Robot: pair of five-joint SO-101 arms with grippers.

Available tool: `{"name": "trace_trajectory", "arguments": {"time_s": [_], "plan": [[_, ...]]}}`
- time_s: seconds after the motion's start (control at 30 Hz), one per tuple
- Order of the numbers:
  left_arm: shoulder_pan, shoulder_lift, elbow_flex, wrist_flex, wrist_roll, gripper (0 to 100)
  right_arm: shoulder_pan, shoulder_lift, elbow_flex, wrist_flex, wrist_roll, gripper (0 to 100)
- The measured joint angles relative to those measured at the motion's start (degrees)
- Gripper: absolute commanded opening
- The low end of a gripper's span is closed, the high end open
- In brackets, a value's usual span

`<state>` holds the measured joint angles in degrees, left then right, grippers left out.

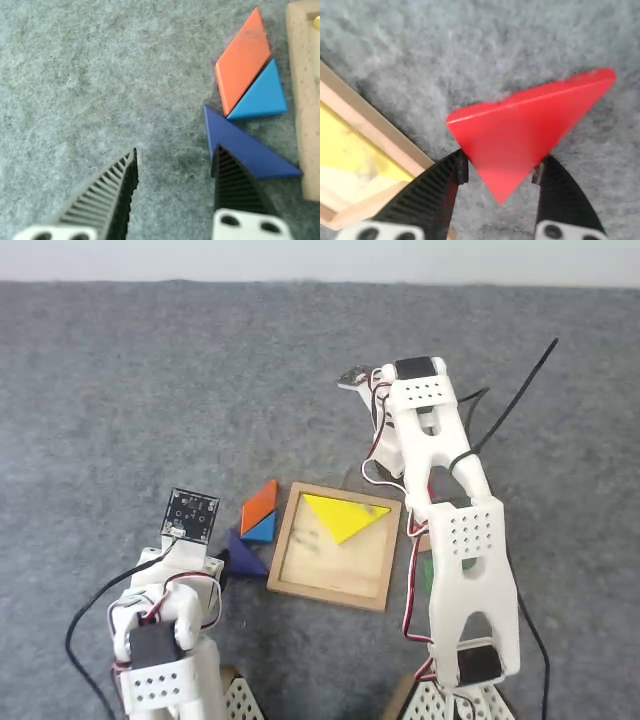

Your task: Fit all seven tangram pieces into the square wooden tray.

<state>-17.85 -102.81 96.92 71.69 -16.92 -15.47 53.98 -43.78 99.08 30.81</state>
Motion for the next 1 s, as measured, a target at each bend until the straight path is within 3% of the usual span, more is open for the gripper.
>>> {"name": "trace_trajectory", "arguments": {"time_s": [0.1, 0.17, 0.47, 0.8, 0.9, 1.0], "plan": [[0.0, 0.0, 0.0, 0.0, 0.0, 23, -2.2, 0.18, -0.97, 1.14, -3.52, 47.8], [0.0, 0.0, 0.0, 0.0, 0.0, 23, -4.13, 0.88, -1.49, 1.14, -5.98, 51.4], [0.0, 0.0, 0.0, 0.0, 0.0, 23, -7.47, 1.14, -2.29, 0.0, -18.64, 35.4], [0.0, 0.0, 0.0, 0.0, 0.0, 23, -4.57, 4.13, -5.63, -0.53, -20.4, 21.7], [0.0, 0.0, 0.0, 0.0, 0.0, 23, -4.4, 5.45, -8.44, 0.09, -19.69, 22.7], [0.0, 0.0, 0.0, 0.0, 0.0, 23, -4.4, 7.03, -11.16, 1.23, -17.85, 31.1]]}}
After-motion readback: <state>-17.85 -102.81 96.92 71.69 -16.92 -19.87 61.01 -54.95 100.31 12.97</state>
